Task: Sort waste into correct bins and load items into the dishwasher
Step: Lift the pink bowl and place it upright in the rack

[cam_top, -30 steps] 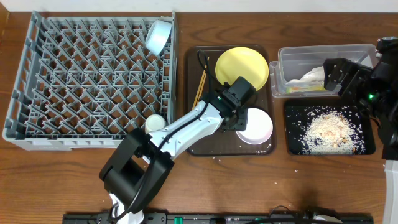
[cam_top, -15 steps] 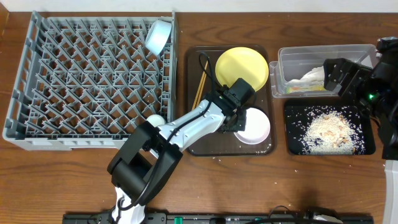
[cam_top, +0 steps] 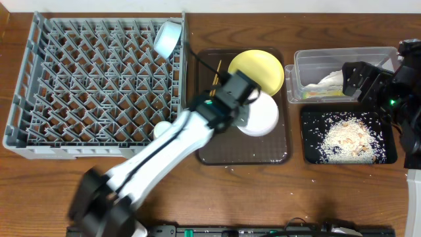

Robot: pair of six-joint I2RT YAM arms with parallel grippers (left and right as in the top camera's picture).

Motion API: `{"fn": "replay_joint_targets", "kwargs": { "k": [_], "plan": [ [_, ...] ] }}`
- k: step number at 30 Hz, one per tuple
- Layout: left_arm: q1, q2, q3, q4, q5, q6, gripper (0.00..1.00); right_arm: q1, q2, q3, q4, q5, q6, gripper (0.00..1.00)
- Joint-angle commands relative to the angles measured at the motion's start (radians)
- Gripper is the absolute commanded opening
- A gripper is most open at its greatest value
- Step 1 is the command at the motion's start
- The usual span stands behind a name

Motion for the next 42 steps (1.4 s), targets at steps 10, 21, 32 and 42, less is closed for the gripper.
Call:
{"fn": "replay_joint_targets", "kwargs": {
  "k": [10, 21, 32, 42],
  "plan": [
    [0.204, -0.183, 0.031, 0.028, -0.805, 0.300, 0.07, -0.010, 0.000, 0.006, -0.003, -0.003, 0.012, 0.99],
    [0.249, 0.075, 0.031, 0.297, -1.194, 0.598, 0.08, -0.010, 0.000, 0.006, -0.003, -0.003, 0.012, 0.99],
    [0.258, 0.233, 0.029, 0.469, -1.410, 0.702, 0.07, -0.010, 0.000, 0.006, -0.003, -0.003, 0.012, 0.99],
    [0.262, 0.233, -0.042, 0.469, -1.445, 0.651, 0.07, -0.010, 0.000, 0.006, -0.003, -0.003, 0.012, 0.99]
  ]
}}
